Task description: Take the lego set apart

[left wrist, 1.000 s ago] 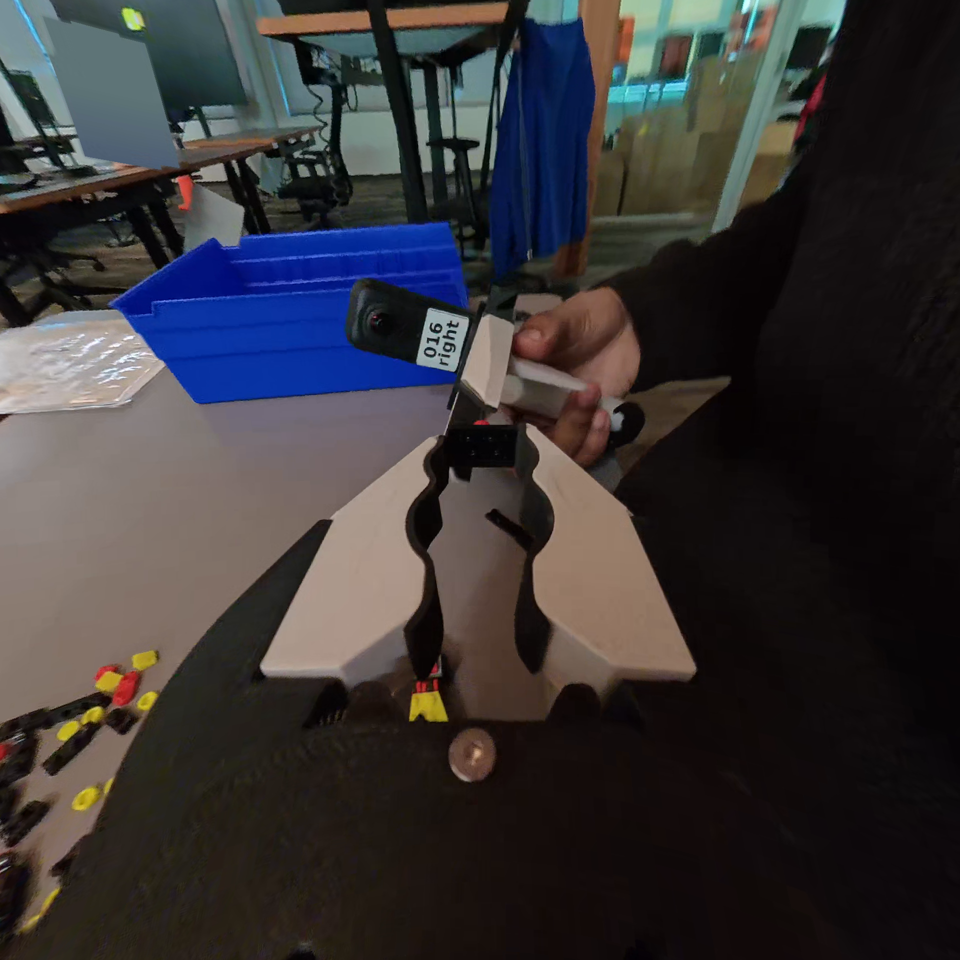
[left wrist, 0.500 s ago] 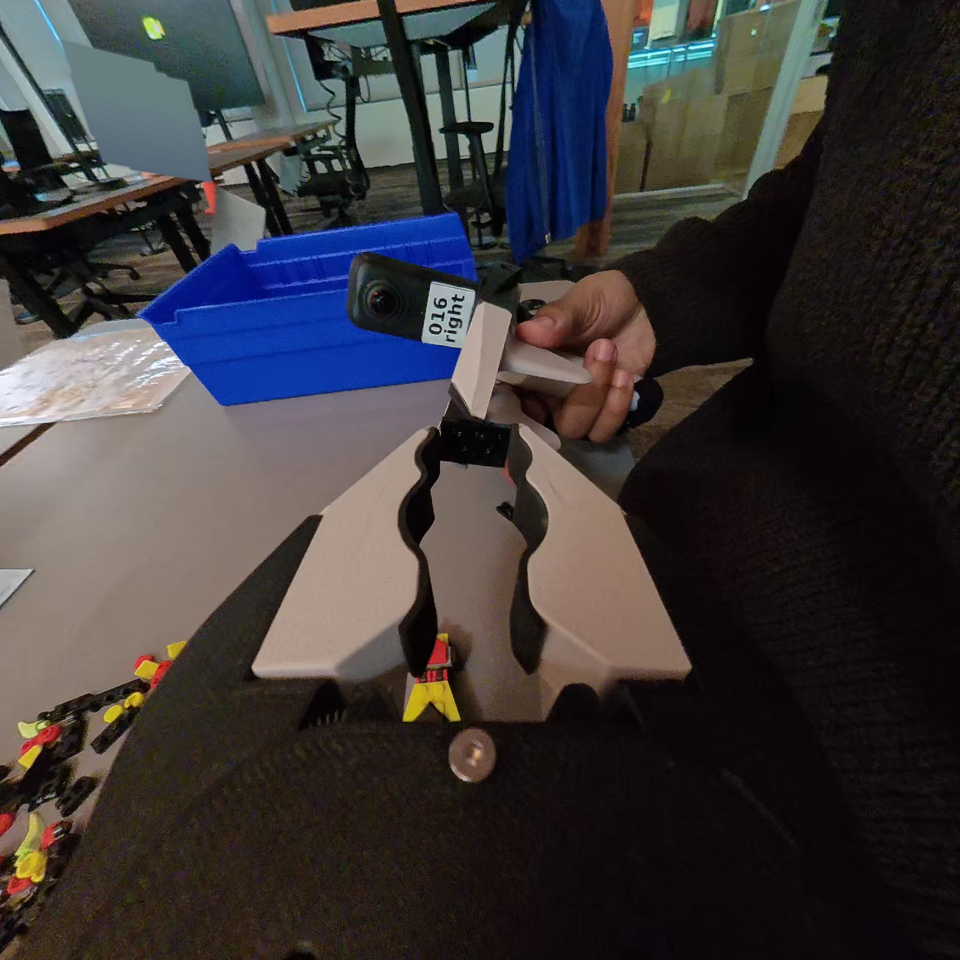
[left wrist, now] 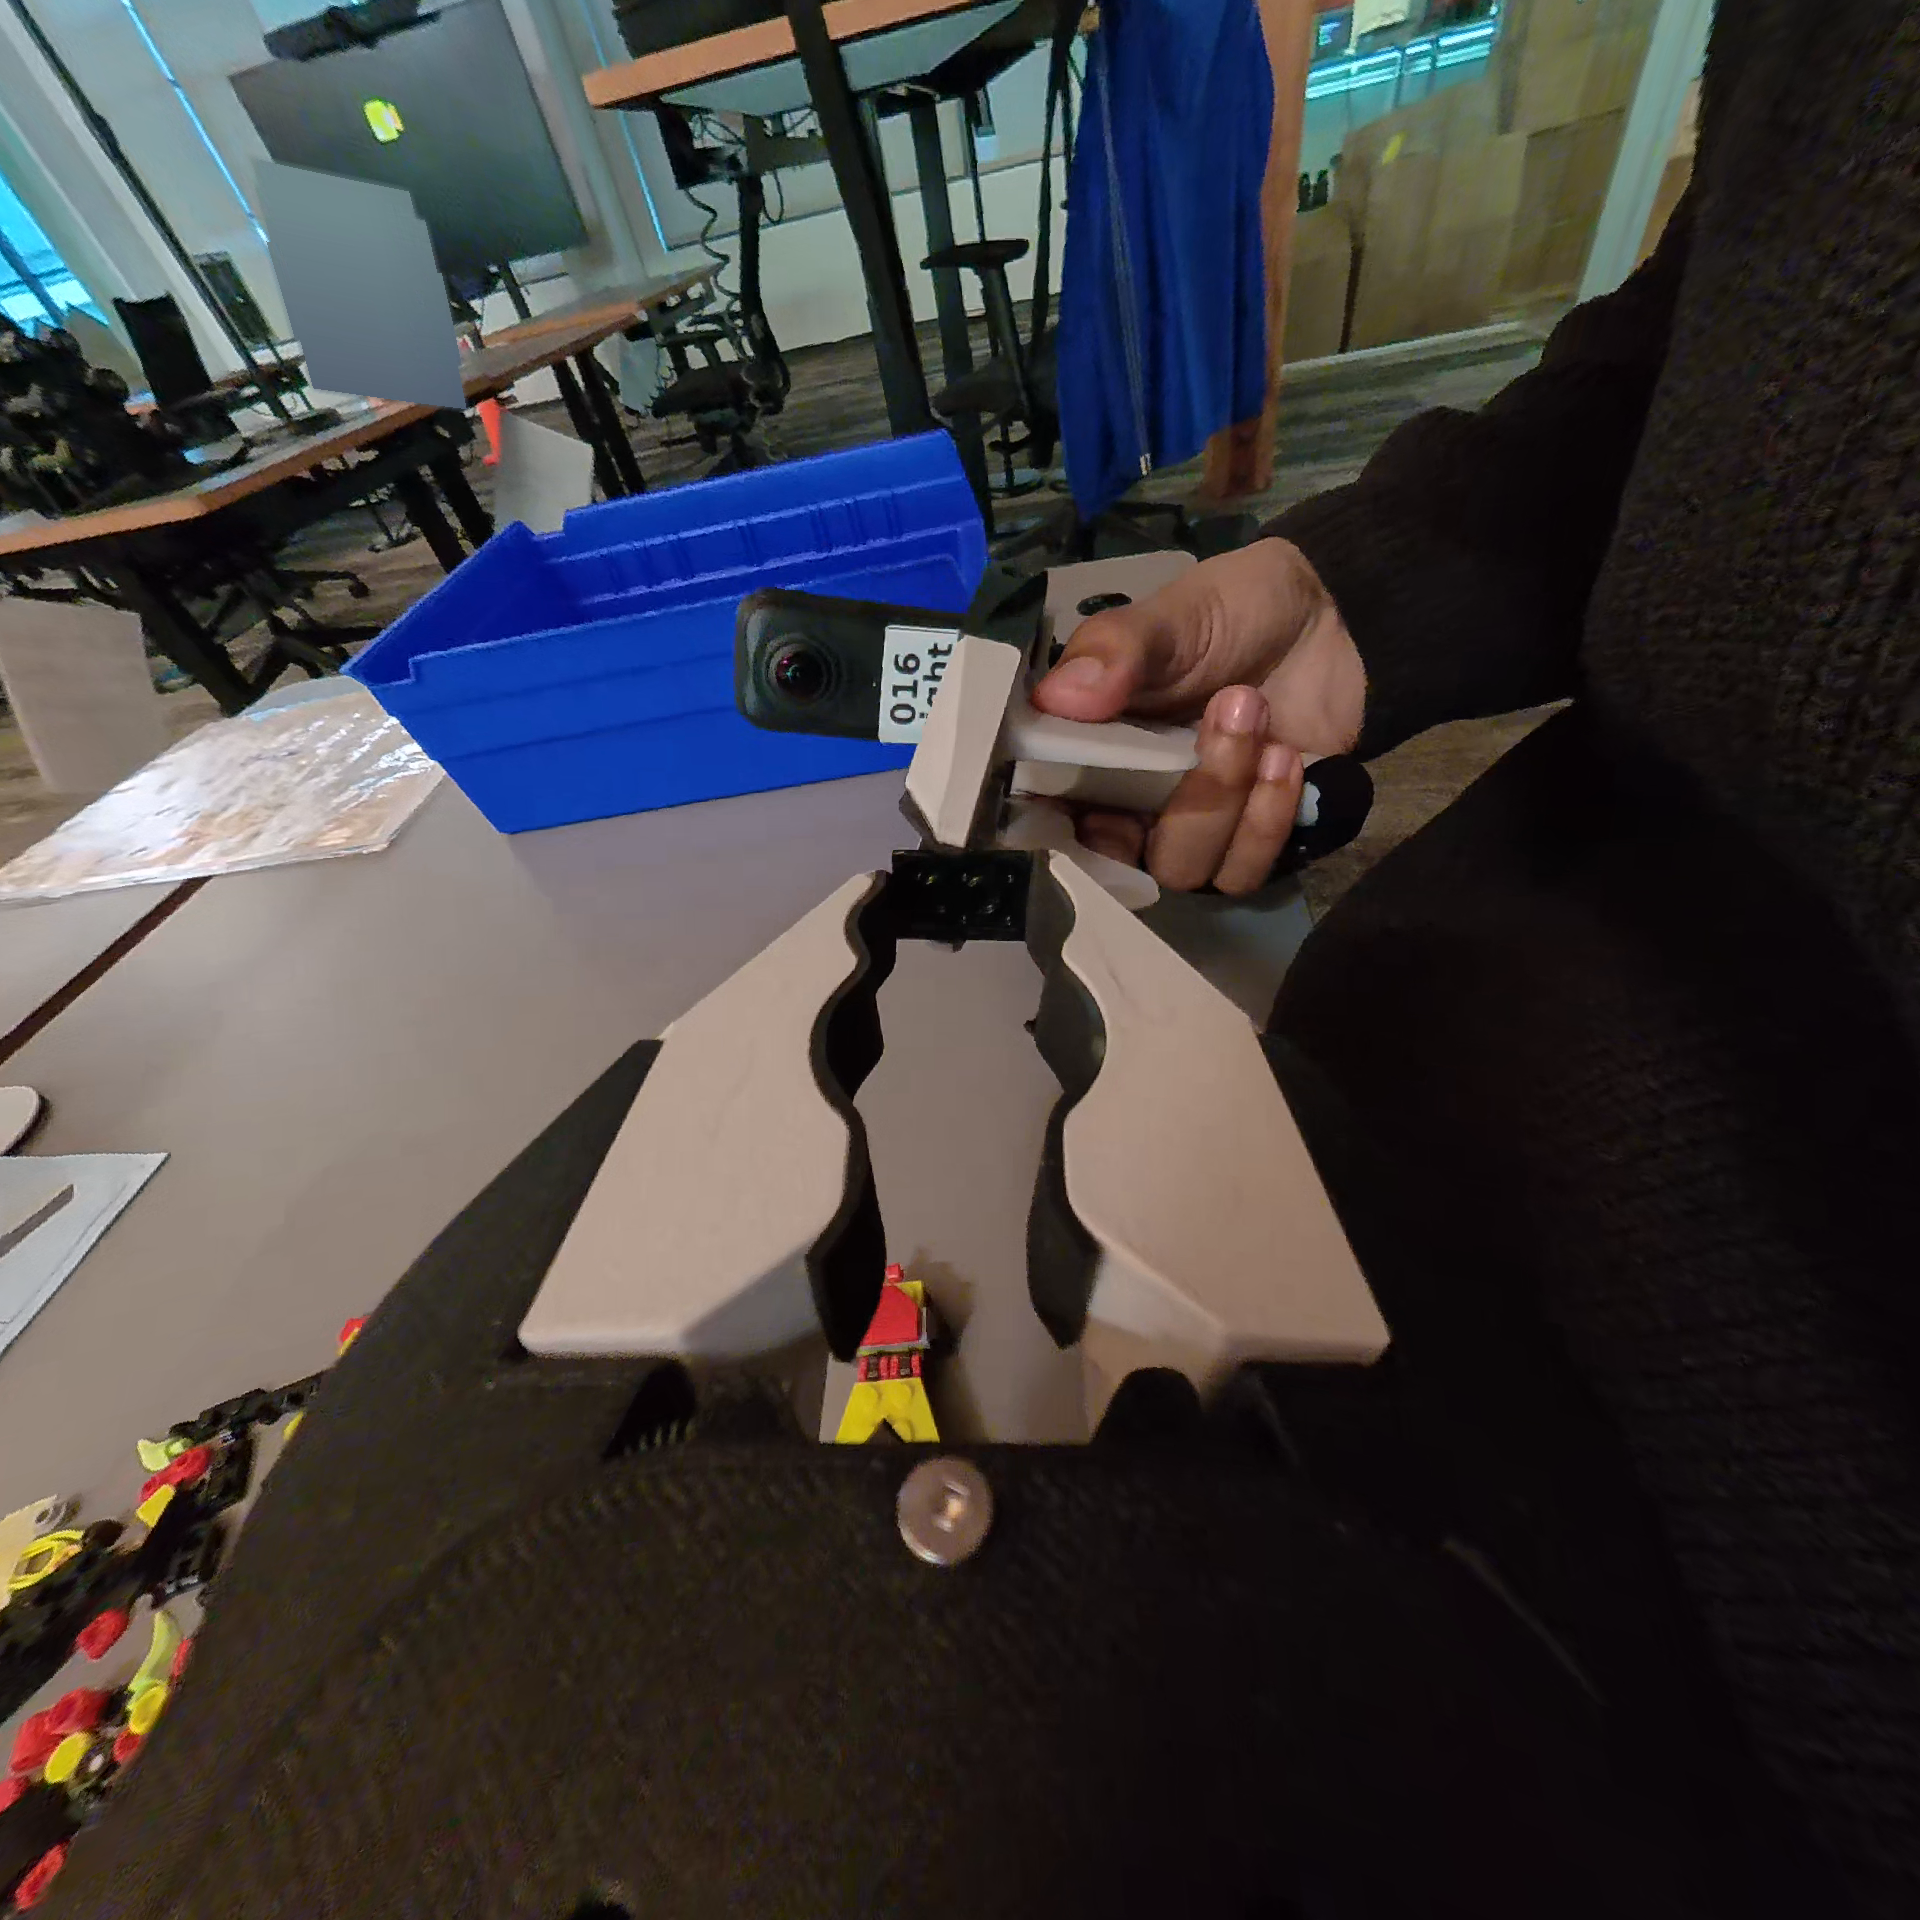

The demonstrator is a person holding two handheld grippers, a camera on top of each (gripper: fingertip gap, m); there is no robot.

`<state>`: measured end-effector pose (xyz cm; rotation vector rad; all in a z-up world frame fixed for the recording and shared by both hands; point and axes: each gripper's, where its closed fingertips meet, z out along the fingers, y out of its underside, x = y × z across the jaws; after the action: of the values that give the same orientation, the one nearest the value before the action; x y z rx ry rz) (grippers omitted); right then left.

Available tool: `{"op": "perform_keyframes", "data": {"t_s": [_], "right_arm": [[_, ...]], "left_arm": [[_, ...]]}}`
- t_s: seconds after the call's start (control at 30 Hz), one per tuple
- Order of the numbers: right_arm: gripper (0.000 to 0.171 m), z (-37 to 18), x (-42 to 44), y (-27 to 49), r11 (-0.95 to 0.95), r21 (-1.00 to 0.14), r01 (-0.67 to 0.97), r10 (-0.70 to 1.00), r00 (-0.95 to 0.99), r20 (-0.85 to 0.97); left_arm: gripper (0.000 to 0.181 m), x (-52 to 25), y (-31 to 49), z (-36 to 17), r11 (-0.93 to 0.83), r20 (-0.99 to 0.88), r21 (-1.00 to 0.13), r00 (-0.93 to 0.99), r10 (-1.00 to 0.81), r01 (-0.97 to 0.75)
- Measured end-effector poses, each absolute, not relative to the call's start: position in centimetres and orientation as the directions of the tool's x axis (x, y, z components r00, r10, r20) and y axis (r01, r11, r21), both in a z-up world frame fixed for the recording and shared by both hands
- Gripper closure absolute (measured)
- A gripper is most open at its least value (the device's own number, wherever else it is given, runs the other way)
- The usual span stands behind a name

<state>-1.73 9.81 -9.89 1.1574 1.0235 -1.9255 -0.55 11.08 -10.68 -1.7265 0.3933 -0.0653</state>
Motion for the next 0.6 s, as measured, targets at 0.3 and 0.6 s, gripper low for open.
{"op": "perform_keyframes", "data": {"t_s": [0.3, 0.6], "right_arm": [[0.158, -9.1, -1.6, 9.8, -0.45, -0.324, 0.832, -0.128, -0.42, -0.899], [0.171, -10.4, -3.2, 12.5, -0.489, -0.535, 0.689, 0.209, -0.502, -0.839]], "left_arm": [[0.157, -0.4, 10.9, -9.9, -0.112, -0.159, -0.973, 0.939, -0.304, -0.201], [0.157, -4.7, 9.5, -8.5, -0.073, -0.033, -0.996, 0.977, -0.212, -0.05]]}}
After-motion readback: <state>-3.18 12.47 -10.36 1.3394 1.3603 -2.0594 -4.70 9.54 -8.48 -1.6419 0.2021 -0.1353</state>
